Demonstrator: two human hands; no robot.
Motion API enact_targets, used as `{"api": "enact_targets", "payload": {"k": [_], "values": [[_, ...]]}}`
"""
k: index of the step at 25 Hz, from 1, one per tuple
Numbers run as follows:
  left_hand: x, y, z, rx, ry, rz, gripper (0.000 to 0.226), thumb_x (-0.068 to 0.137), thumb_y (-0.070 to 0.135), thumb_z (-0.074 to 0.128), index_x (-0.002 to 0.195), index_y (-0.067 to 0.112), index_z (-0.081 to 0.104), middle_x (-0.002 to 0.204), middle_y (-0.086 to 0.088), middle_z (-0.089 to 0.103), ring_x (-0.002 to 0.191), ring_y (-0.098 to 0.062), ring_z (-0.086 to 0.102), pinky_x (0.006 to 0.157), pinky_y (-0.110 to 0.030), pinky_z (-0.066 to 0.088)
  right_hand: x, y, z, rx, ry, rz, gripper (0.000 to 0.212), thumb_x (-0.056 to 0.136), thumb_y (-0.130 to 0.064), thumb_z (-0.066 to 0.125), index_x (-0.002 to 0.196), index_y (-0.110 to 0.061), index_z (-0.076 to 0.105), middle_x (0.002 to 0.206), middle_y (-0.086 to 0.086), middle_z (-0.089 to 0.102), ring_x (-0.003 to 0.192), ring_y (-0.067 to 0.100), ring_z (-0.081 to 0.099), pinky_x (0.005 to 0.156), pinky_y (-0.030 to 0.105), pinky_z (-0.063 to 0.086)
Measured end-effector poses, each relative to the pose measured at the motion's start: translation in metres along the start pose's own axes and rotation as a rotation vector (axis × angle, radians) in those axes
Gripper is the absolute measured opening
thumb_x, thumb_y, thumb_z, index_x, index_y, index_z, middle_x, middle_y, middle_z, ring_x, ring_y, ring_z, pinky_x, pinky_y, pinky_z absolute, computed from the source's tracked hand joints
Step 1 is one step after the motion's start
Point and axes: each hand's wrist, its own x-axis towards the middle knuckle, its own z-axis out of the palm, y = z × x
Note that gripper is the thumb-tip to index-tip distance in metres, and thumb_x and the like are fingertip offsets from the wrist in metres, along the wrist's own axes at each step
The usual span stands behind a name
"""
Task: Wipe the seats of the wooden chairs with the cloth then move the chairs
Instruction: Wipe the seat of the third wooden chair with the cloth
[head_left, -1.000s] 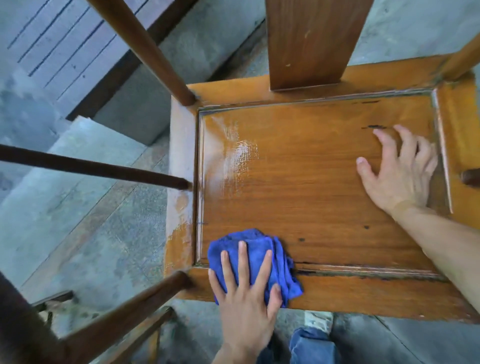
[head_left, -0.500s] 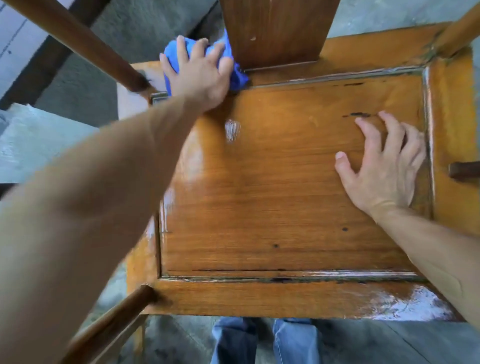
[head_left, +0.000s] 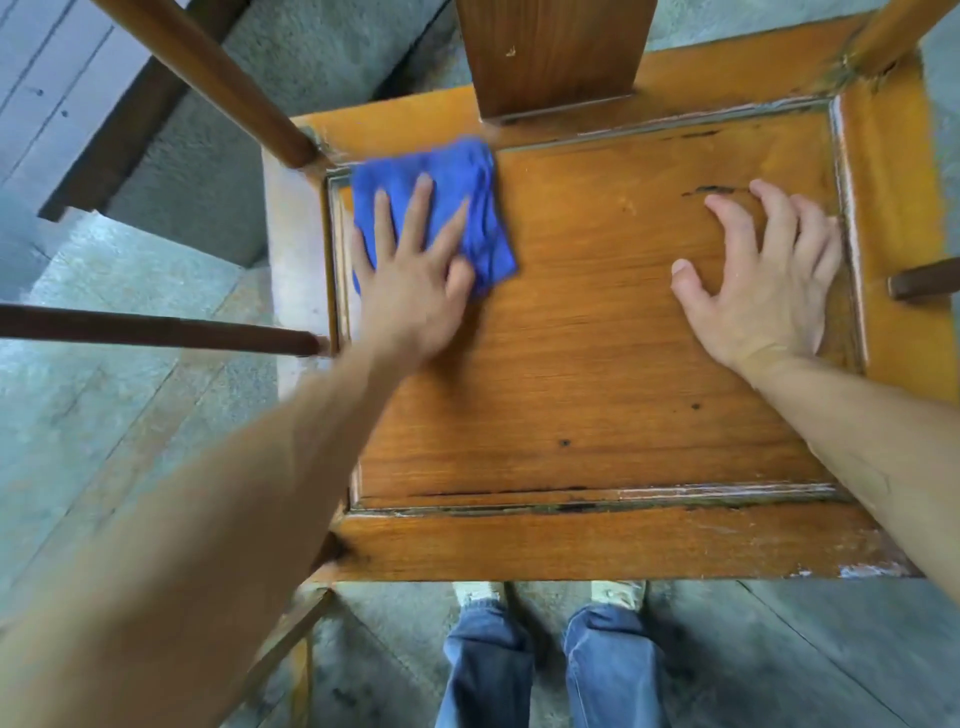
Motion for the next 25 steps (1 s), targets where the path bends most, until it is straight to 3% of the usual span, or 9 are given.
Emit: {"api": "enact_targets", "payload": {"k": [4, 7, 9, 13, 18, 22, 25], "values": [[-0.164, 0.013, 0.040, 0.051, -0.100, 0.042, 0.057, 0.098, 0.052, 0.025, 0.154, 0.049, 0.014, 0.169, 0.006, -0.001, 0.154, -0.033, -0.008, 0.120, -0.064, 0.008, 0.000, -0.002, -0.003, 0.047, -0.039, -0.007, 0.061, 0.091, -0.054, 0.041, 0.146, -0.027, 0.037, 0.159, 0.010, 0.027, 0.147, 0.036, 0.020, 0.121, 0.058, 0.009], [-0.251, 0.007, 0.061, 0.096, -0.106, 0.093, 0.053, 0.100, 0.055, 0.027, 0.152, 0.046, 0.028, 0.168, 0.002, 0.012, 0.153, -0.039, 0.008, 0.113, -0.068, 0.023, -0.004, -0.002, -0.005, 0.133, 0.022, 0.003, 0.061, 0.093, -0.049, 0.040, 0.149, -0.026, 0.034, 0.162, 0.010, 0.024, 0.149, 0.033, 0.020, 0.122, 0.057, 0.008], [-0.257, 0.000, 0.063, 0.138, -0.119, 0.122, 0.053, 0.098, 0.056, 0.030, 0.150, 0.046, 0.032, 0.167, 0.000, 0.016, 0.151, -0.044, 0.013, 0.111, -0.070, 0.024, -0.006, -0.003, -0.004, 0.185, 0.113, 0.015, 0.060, 0.097, -0.047, 0.039, 0.151, -0.022, 0.032, 0.163, 0.010, 0.023, 0.149, 0.032, 0.022, 0.123, 0.056, 0.005], [-0.200, 0.032, 0.055, 0.148, -0.106, 0.263, 0.058, 0.096, 0.060, 0.031, 0.152, 0.049, 0.024, 0.167, -0.004, 0.015, 0.150, -0.050, 0.007, 0.110, -0.074, 0.020, -0.005, 0.001, -0.001, 0.266, 0.200, 0.008, 0.060, 0.100, -0.048, 0.035, 0.152, -0.018, 0.034, 0.162, 0.013, 0.026, 0.149, 0.032, 0.025, 0.122, 0.057, 0.007], [-0.027, 0.142, 0.042, 0.097, 0.044, 0.341, 0.058, 0.098, 0.060, 0.030, 0.154, 0.045, 0.025, 0.167, -0.006, 0.014, 0.152, -0.045, 0.004, 0.119, -0.065, 0.006, -0.003, 0.000, -0.001, 0.332, 0.221, 0.049, 0.062, 0.097, -0.049, 0.038, 0.151, -0.016, 0.038, 0.160, 0.016, 0.029, 0.148, 0.032, 0.030, 0.121, 0.056, 0.016], [0.099, 0.224, 0.025, 0.146, 0.010, 0.414, 0.061, 0.099, 0.056, 0.023, 0.157, 0.040, 0.013, 0.168, -0.006, 0.004, 0.154, -0.037, -0.001, 0.123, -0.056, 0.000, -0.001, 0.000, -0.003, 0.369, 0.219, 0.062, 0.063, 0.095, -0.047, 0.044, 0.150, -0.015, 0.037, 0.159, 0.017, 0.030, 0.148, 0.031, 0.030, 0.120, 0.055, 0.019], [0.153, 0.269, 0.010, 0.150, -0.062, 0.425, 0.063, 0.099, 0.051, 0.023, 0.158, 0.037, 0.004, 0.169, -0.002, -0.004, 0.154, -0.035, -0.008, 0.122, -0.057, -0.004, 0.001, 0.003, -0.003, 0.335, 0.205, 0.077, 0.065, 0.096, -0.047, 0.044, 0.152, -0.016, 0.033, 0.160, 0.016, 0.028, 0.149, 0.031, 0.028, 0.121, 0.055, 0.019]]}}
